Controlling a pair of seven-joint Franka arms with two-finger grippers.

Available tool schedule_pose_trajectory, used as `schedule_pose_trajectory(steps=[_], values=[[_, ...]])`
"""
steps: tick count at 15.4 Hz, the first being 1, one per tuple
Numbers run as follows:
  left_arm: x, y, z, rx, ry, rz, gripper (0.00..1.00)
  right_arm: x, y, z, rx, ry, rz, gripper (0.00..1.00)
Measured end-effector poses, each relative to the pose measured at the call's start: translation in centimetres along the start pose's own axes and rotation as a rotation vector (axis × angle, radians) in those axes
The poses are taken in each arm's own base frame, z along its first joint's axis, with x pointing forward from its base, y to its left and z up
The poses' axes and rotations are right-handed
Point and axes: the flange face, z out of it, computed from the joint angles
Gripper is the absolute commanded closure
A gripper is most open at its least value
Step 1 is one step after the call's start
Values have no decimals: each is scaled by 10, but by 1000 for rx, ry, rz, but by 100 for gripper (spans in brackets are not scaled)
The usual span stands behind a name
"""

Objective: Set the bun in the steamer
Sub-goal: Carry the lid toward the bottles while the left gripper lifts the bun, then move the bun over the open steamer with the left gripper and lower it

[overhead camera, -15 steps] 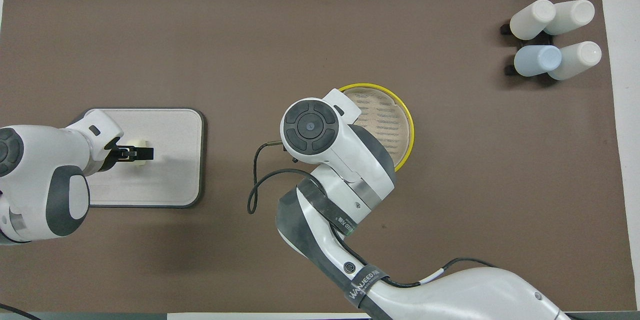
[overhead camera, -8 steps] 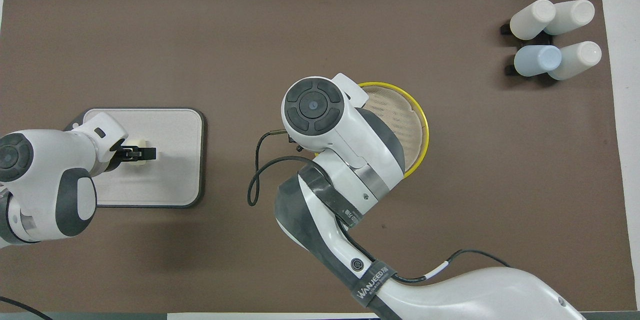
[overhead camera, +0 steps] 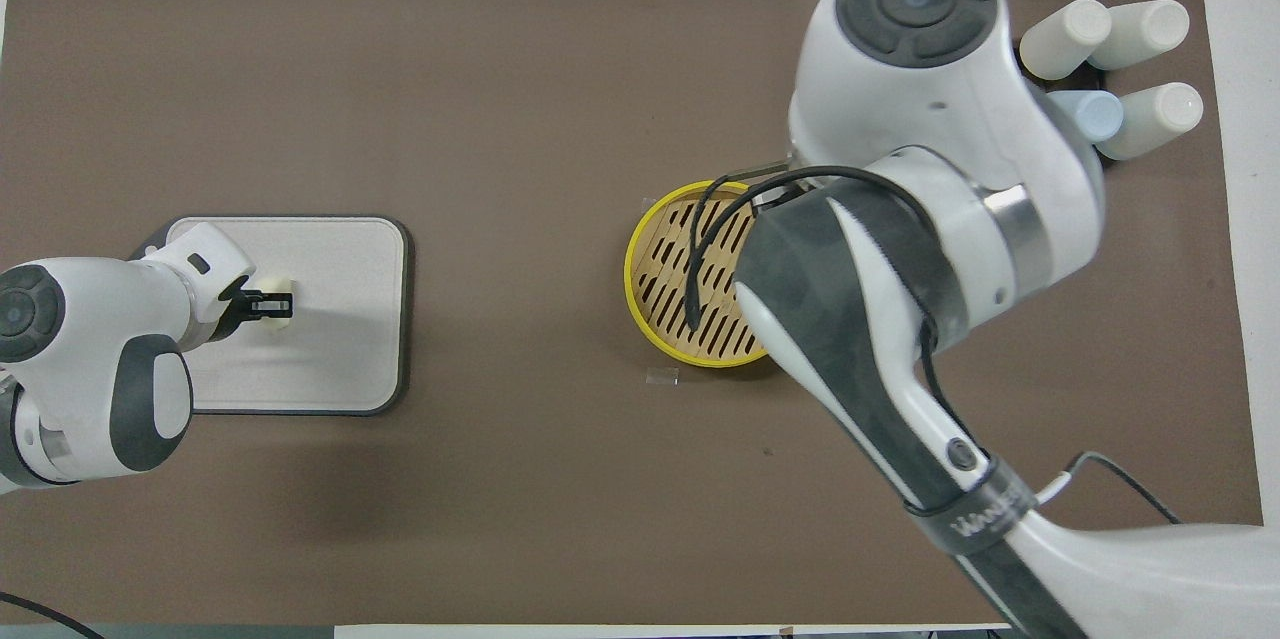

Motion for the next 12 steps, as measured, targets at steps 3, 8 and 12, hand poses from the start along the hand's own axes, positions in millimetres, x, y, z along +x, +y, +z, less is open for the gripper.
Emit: schedule_pose_trajectory(steps=[3, 8, 12], values=[[18, 10, -18, -7, -29, -33, 88, -6, 80, -8, 39, -33, -34, 99], [95, 140, -117, -30, -69, -230, 88, -29, 178, 1, 108, -61, -58, 98], [106, 282, -149, -79, -31, -337, 88, -43, 203, 13, 115, -83, -100, 98]])
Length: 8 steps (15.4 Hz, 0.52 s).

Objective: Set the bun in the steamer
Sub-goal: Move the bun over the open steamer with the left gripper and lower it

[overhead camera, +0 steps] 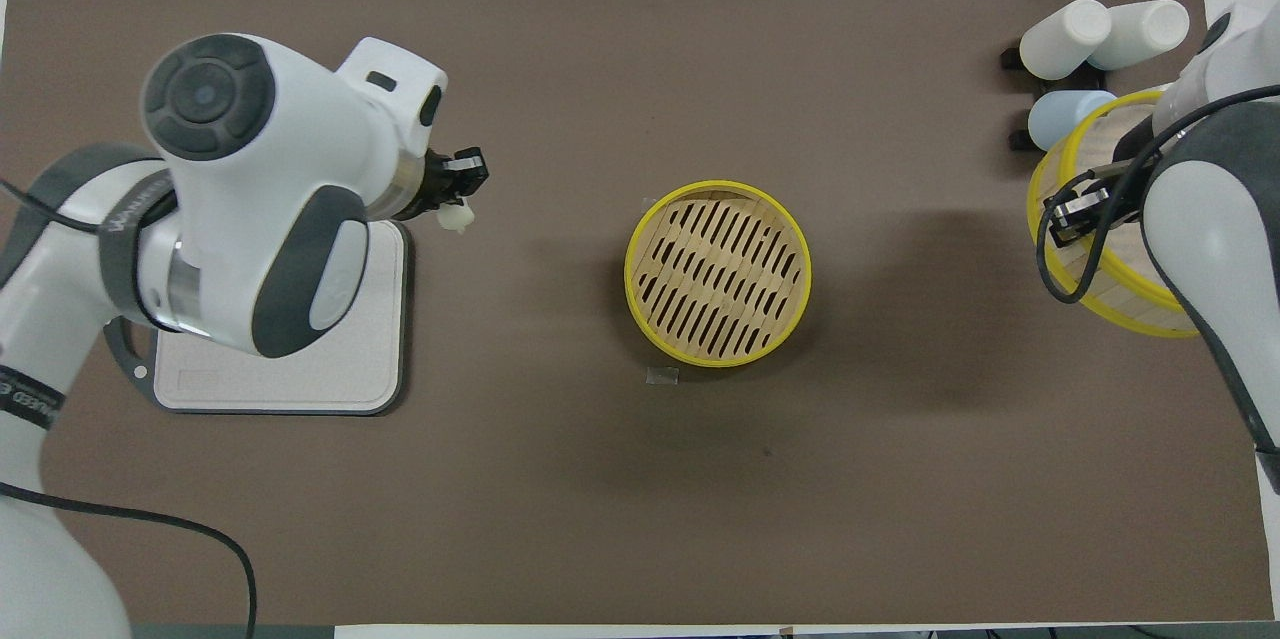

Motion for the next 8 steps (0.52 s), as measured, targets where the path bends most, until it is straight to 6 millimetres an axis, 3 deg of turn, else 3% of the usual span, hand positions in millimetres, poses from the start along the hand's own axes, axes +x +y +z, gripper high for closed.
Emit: schedule_pose_trajectory(steps=[2, 5, 8], values=[[-34, 48, 5, -13, -8, 10, 88, -2, 3, 8, 0, -1, 1, 98], [-80, 96, 15, -30, -13, 36, 88, -4, 0, 21, -3, 2, -4, 98], [-117, 138, 62, -16, -17, 56, 88, -7, -3, 25, -7, 10, -7, 98]])
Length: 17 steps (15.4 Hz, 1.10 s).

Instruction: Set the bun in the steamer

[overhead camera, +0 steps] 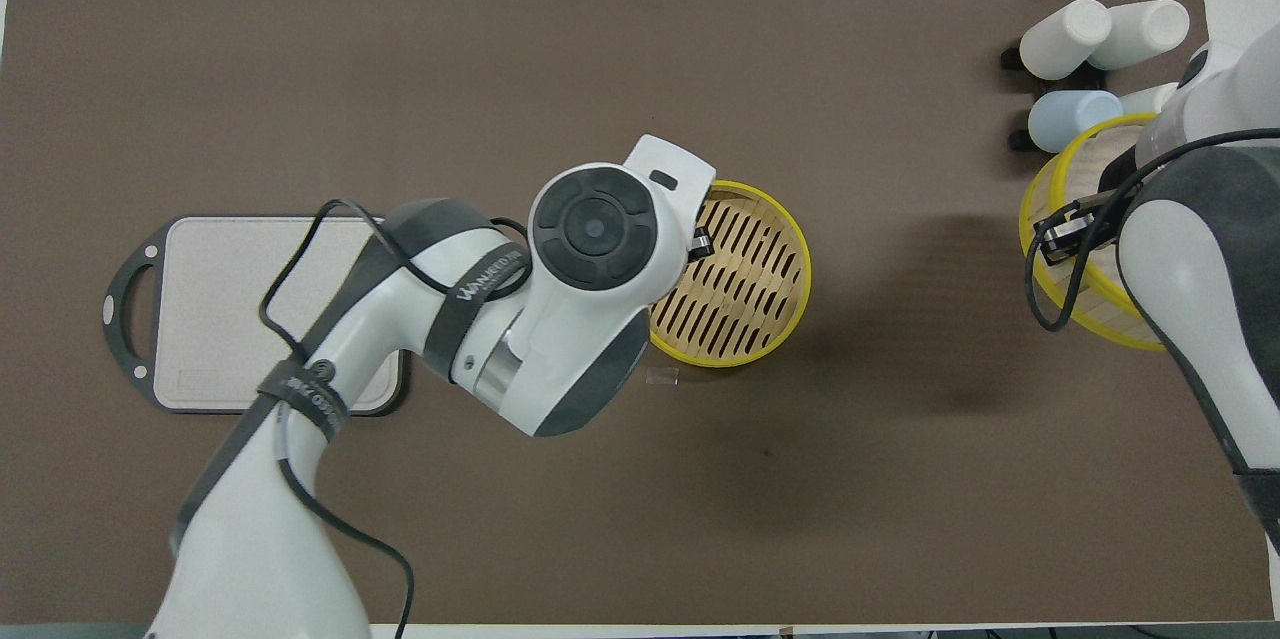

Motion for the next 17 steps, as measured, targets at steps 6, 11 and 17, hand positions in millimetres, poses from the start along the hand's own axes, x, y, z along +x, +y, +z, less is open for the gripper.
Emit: schedule_pose_trajectory(steps=[6, 11, 17], values=[[-30, 47, 97, 20, 31, 41, 83, -2, -2, -2, -3, 8, -3, 98], [-25, 47, 96, 18, 42, 41, 0, -2, -3, -1, -3, 7, -5, 97], [-4, 38, 46, 17, 64, 8, 0, -1, -4, -1, -4, 7, -6, 97]])
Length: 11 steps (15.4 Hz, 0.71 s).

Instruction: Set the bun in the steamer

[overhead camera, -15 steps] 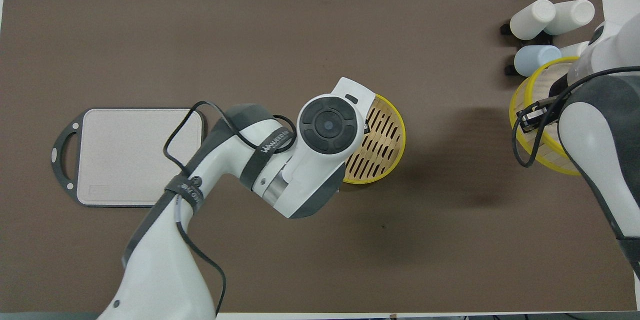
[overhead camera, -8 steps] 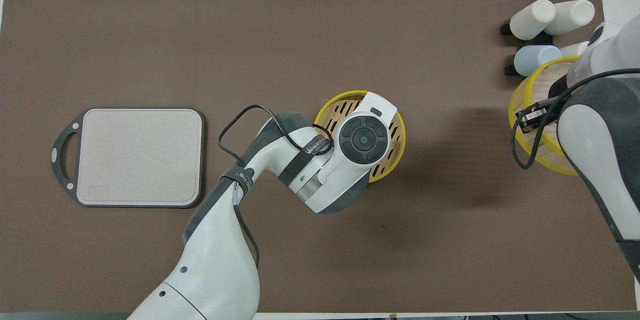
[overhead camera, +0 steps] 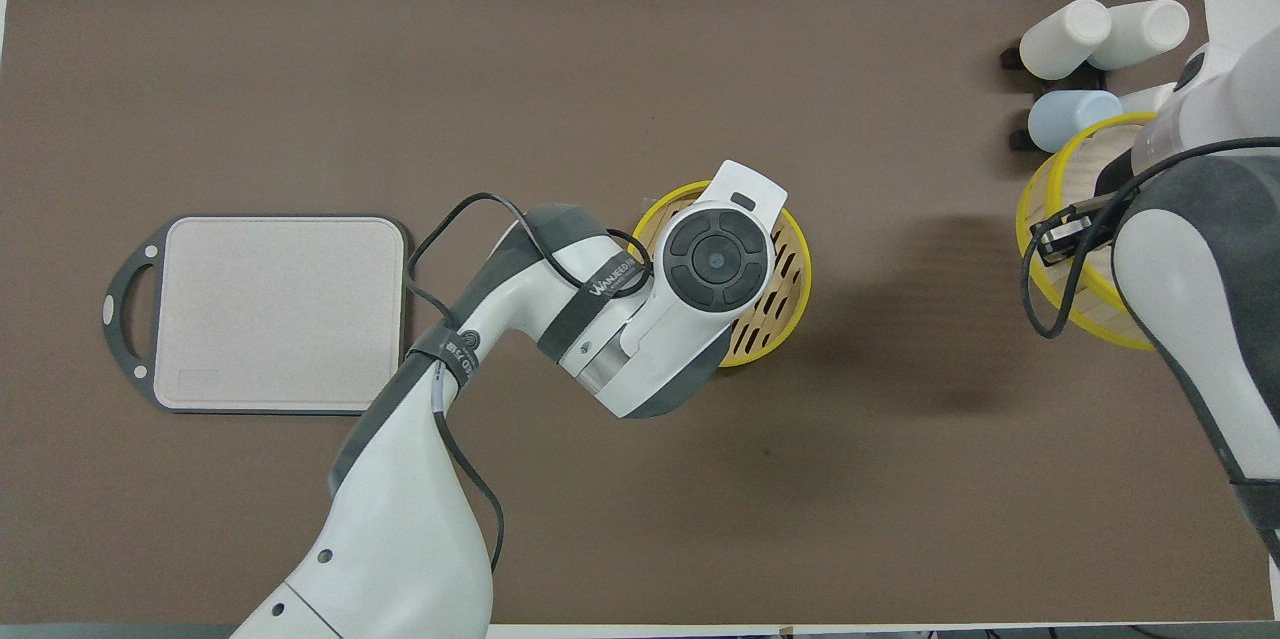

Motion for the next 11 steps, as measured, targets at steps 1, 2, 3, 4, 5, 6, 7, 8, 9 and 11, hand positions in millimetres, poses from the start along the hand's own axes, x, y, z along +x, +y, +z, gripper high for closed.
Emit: schedule_pose_trajectory(steps=[1, 2, 3, 4, 5, 6, 7, 8, 9, 11], values=[[6, -7, -17, 4, 3, -12, 0, 0, 0, 0, 0, 0, 0, 97], [13, -15, -35, 8, 7, -26, 0, 0, 0, 0, 0, 0, 0, 97], [20, -25, -56, 17, 8, -41, 0, 0, 0, 0, 0, 0, 0, 97], [29, -40, -76, 33, 6, -56, 0, 0, -1, 0, 0, 1, -1, 97], [40, -59, -96, 51, 3, -63, 0, 1, -2, 0, -1, 5, -3, 97], [54, -81, -114, 68, 0, -67, 0, 3, -7, -1, -3, 12, -2, 97], [70, -106, -131, 82, -4, -68, 0, 6, -18, -2, -6, 23, 10, 97], [89, -135, -146, 94, -13, -61, 0, 11, -36, -4, -12, 46, 27, 97], [106, -166, -159, 102, -25, -49, 0, 17, -62, -7, -18, 80, 37, 97], [138, -230, -185, 109, -44, -27, 0, 27, -128, -11, -20, 144, 64, 97]])
